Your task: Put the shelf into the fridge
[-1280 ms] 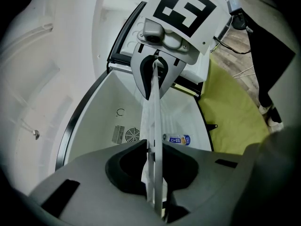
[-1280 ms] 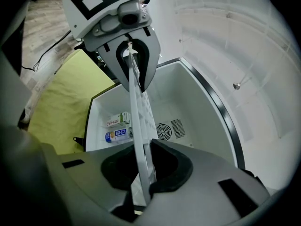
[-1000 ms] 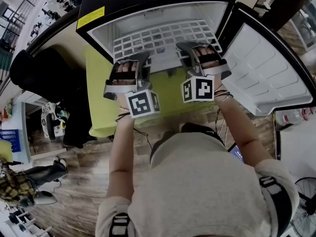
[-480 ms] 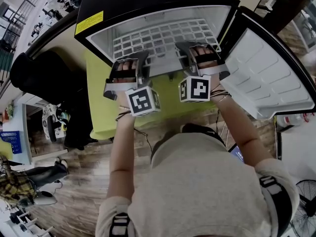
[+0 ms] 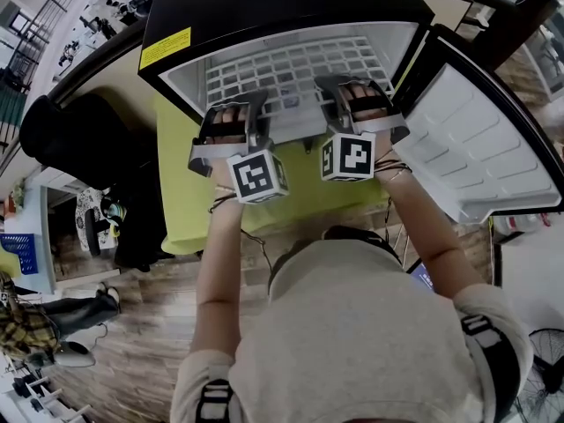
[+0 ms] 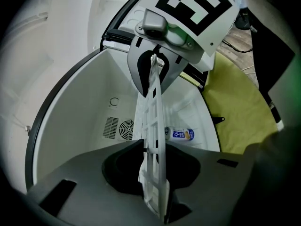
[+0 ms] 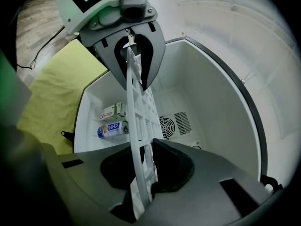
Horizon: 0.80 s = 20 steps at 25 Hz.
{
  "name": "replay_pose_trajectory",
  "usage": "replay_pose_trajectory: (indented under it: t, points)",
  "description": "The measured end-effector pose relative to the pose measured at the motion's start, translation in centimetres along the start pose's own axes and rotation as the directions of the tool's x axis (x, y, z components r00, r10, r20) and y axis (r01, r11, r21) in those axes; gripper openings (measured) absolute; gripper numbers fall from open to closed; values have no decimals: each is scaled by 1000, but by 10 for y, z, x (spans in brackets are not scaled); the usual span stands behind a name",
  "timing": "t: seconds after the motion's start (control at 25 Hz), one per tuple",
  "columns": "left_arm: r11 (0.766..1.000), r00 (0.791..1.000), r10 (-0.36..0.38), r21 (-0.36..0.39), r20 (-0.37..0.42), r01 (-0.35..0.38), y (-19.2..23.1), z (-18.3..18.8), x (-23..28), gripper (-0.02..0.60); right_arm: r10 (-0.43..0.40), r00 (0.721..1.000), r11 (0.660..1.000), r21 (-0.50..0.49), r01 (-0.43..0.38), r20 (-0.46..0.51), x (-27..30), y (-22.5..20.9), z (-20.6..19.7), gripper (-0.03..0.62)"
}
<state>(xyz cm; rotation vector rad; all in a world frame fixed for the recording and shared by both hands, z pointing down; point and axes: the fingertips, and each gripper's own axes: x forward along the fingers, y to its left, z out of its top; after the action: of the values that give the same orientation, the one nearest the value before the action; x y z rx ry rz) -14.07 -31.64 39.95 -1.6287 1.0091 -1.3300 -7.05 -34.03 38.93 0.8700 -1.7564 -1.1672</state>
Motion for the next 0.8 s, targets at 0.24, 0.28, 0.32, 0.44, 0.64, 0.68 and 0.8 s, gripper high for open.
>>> replay_pose_trajectory:
  t: [0.24,0.28,0.32,0.44,0.64,0.68,0.8]
  points:
    - [998,1000,2,-64,23,0,3,-1,3,87,-3,1000,1000,13,3,-4,4,-1,-1,66]
    - [998,1000,6,-64,21,-5,3,-1,3,86,-2,1000,1000,12,2,-4,4,-1,-1,67]
    - [998,1000,11,-61,17,-10,3,-1,2,86,-1,1000,1000,10,1,-4,4,-1,-1,67]
    - [997,1000,18,-78,13,-17,3,0,0,85,6,1000,1000,19,-6,-9,3,-1,0,74]
    - [988,1000,4,-158,30,1,1,1,-8,106,16,1000,999,40,-16,-12,-4,0,-1,92]
    - [987,999,7,-161,33,-2,1,1,-10,106,16,1000,999,42,-15,-12,-6,0,-1,95]
    - [985,999,18,-171,40,-11,0,3,-18,106,4,1000,999,46,-4,-4,-14,-1,-1,109]
